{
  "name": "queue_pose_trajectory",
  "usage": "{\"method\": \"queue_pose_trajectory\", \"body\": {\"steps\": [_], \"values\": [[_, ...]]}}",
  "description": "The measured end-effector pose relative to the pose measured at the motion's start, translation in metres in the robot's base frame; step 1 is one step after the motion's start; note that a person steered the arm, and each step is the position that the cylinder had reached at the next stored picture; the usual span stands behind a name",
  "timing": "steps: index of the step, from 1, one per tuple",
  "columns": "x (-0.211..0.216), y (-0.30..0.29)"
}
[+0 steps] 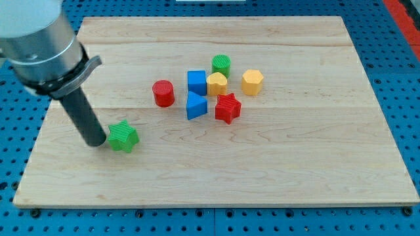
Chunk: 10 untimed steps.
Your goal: Slide the green star below the hexagon
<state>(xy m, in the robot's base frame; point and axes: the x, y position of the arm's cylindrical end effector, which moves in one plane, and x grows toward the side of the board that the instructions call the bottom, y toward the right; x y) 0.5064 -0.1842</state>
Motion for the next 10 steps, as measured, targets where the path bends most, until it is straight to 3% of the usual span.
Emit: {"method": "queue_pose_trajectory", "body": {"steps": [1, 2, 3, 4, 5, 7, 8, 10], "values": [[0.000, 0.074], [0.000, 0.193], [0.057, 0.174], [0.038, 0.224], [0.003, 0.228], [-0.014, 0.296], [-0.030, 0.296], [-0.047, 0.234]]}}
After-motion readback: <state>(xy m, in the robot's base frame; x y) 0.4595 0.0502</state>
